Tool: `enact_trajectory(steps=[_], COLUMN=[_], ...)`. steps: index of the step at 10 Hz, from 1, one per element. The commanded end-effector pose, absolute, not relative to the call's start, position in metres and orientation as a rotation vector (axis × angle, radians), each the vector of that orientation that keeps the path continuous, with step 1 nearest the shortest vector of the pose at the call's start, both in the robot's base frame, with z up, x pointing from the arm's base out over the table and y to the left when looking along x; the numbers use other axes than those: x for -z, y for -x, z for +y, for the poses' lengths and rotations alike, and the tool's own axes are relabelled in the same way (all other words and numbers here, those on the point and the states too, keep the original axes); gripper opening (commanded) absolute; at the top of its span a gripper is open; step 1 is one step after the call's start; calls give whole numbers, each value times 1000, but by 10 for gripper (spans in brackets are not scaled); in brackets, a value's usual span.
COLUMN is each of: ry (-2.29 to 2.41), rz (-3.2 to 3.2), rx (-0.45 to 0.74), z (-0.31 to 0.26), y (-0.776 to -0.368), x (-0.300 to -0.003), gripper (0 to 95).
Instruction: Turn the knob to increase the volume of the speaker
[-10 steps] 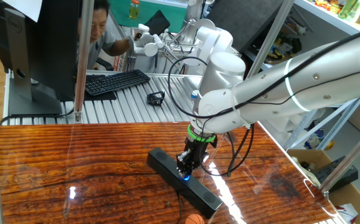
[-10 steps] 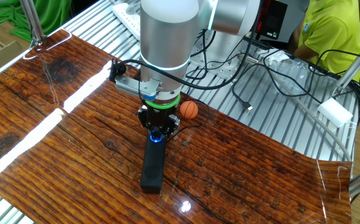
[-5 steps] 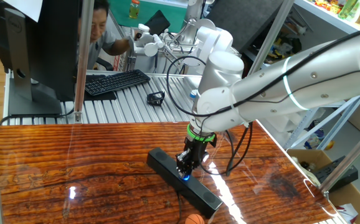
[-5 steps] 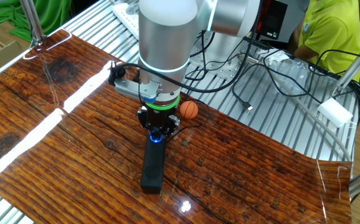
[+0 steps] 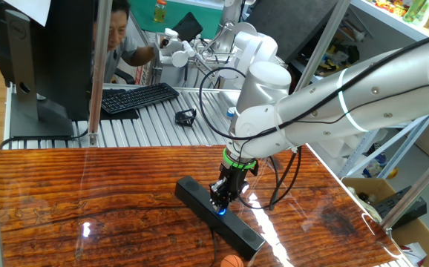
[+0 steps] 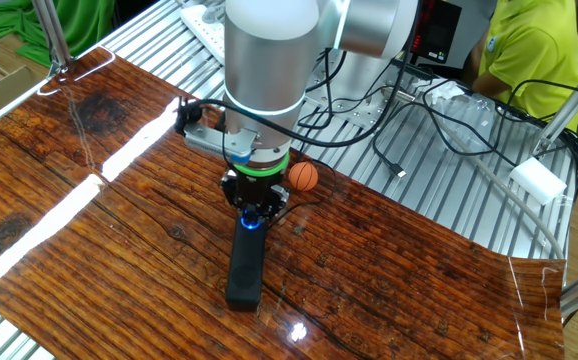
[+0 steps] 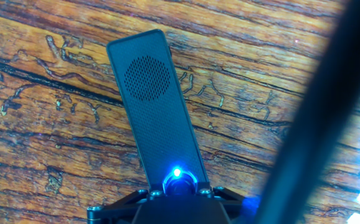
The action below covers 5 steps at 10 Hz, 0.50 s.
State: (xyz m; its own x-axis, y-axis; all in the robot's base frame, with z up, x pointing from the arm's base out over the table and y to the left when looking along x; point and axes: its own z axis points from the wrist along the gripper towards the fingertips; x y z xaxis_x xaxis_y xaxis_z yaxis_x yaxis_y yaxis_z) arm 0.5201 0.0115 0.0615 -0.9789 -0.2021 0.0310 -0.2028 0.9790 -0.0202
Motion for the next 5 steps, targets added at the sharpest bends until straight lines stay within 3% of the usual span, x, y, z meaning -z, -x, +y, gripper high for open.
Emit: enact_trajectory(steps=[1,5], ry=[-308,-295], rz=[-3098,-3098], rx=[-36,-35], z=[12,12], y=[-520,-520], x=[-62,-61], gripper=[380,380])
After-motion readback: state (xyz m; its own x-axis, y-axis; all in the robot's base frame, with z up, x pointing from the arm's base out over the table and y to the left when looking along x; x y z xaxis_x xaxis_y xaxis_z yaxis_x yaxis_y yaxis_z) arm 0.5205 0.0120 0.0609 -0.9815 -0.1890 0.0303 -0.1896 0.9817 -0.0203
